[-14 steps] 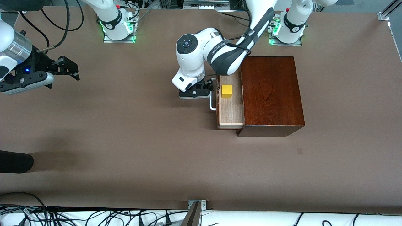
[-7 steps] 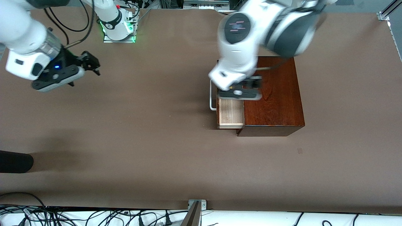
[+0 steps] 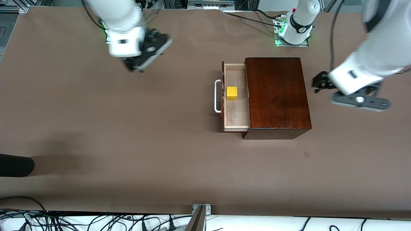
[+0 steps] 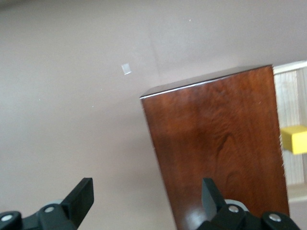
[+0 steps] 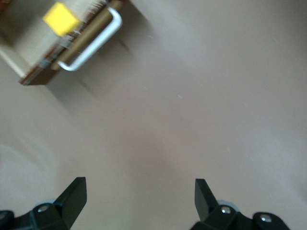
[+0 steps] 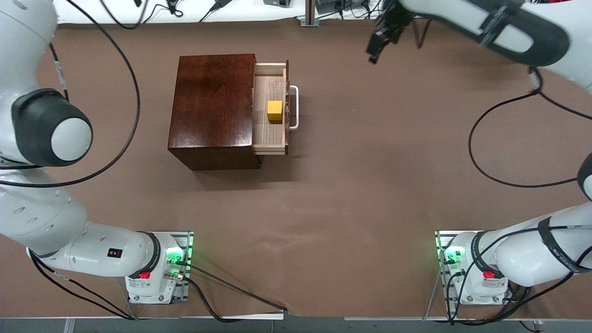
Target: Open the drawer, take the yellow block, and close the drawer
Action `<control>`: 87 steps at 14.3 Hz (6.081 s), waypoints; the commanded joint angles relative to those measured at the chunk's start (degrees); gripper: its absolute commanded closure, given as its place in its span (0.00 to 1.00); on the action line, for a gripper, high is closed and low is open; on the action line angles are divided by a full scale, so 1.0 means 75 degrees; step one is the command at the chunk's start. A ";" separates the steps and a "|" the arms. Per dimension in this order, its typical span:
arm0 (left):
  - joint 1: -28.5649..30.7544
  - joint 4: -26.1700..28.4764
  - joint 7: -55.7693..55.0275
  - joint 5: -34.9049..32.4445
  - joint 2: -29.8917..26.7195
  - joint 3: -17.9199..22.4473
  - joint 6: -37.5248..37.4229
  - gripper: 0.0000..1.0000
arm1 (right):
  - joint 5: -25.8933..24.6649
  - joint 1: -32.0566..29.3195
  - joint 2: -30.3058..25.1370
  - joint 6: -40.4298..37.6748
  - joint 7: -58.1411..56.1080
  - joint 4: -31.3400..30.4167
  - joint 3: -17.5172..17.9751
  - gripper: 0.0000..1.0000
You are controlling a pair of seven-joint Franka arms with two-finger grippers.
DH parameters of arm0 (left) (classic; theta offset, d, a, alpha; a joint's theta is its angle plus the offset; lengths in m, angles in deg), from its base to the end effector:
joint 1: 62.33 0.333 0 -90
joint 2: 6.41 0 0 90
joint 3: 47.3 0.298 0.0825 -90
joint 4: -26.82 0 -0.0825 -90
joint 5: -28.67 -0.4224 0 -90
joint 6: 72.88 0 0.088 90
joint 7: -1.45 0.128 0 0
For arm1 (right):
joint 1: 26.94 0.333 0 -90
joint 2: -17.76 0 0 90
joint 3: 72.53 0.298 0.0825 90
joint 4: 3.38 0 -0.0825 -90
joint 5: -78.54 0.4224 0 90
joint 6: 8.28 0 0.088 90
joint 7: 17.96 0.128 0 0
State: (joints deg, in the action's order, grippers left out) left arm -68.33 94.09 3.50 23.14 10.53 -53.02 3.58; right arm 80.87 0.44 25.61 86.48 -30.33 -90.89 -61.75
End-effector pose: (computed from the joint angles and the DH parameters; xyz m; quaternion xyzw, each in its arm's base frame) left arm 0.6385 -0.1080 0.5811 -0.9911 0.1103 0.0640 0.0385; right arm 0.5016 0.3925 0.5324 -0.9049 -0.4242 0.0113 0.0313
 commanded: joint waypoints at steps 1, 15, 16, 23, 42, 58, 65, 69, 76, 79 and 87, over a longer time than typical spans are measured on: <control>0.0879 0.0638 0.0931 0.0618 -0.0372 -0.0035 0.0129 0.00 | -0.0112 0.0764 0.1234 0.0185 -0.0366 0.1245 0.0004 0.00; 0.0424 0.4155 -0.1187 0.0526 -0.2307 0.0727 0.3094 0.00 | -0.1858 0.2935 0.4590 0.2283 -0.2181 0.3406 -0.0031 0.00; 0.0424 0.4144 -0.1176 0.0526 -0.2318 0.0727 0.3059 0.00 | -0.1858 0.2923 0.4683 0.2307 -0.2275 0.3417 -0.0043 0.00; 0.0366 0.4074 -0.1082 0.0620 -0.2283 0.0715 0.3001 0.00 | -0.1870 0.2900 0.5058 0.2529 -0.2581 0.3406 -0.0066 0.00; 0.0389 0.3816 -0.1211 0.0620 -0.2143 0.0411 0.2907 0.00 | -0.2186 0.3029 0.5586 0.3151 -0.2452 0.3417 -0.0195 1.00; 0.0377 0.3804 -0.1199 0.0584 -0.2143 0.0399 0.2719 0.00 | -0.1741 0.1098 0.3583 0.0432 -0.1538 0.3945 -0.0219 1.00; 0.0389 0.3804 -0.1199 0.0561 -0.2143 0.0399 0.2719 0.00 | -0.1601 -0.0731 0.2729 0.0888 -0.1514 0.2859 -0.0417 1.00; 0.0377 0.3804 -0.1199 0.0549 -0.2143 0.0387 0.2719 0.00 | -0.0218 -0.1330 0.1792 0.1787 -0.1468 0.0648 -0.1189 1.00; 0.0377 0.3804 -0.1176 0.0561 -0.2154 0.0387 0.2708 0.00 | -0.0112 -0.1904 0.0853 0.3548 0.0136 -0.2614 -0.1566 1.00; 0.0377 0.3804 -0.1141 0.0549 -0.2154 0.0376 0.2684 0.00 | 0.0074 -0.2232 0.0700 0.4378 0.0138 -0.3658 -0.1578 1.00; 0.0377 0.3534 -0.0931 0.0608 -0.2154 0.0376 0.2180 0.00 | 0.0462 -0.2690 0.1553 0.6418 0.0044 -0.4844 -0.1718 1.00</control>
State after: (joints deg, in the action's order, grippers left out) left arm -65.56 121.65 -4.83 27.60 -5.48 -50.08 21.30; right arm 83.06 -19.34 36.02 130.88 -29.68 -125.64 -74.75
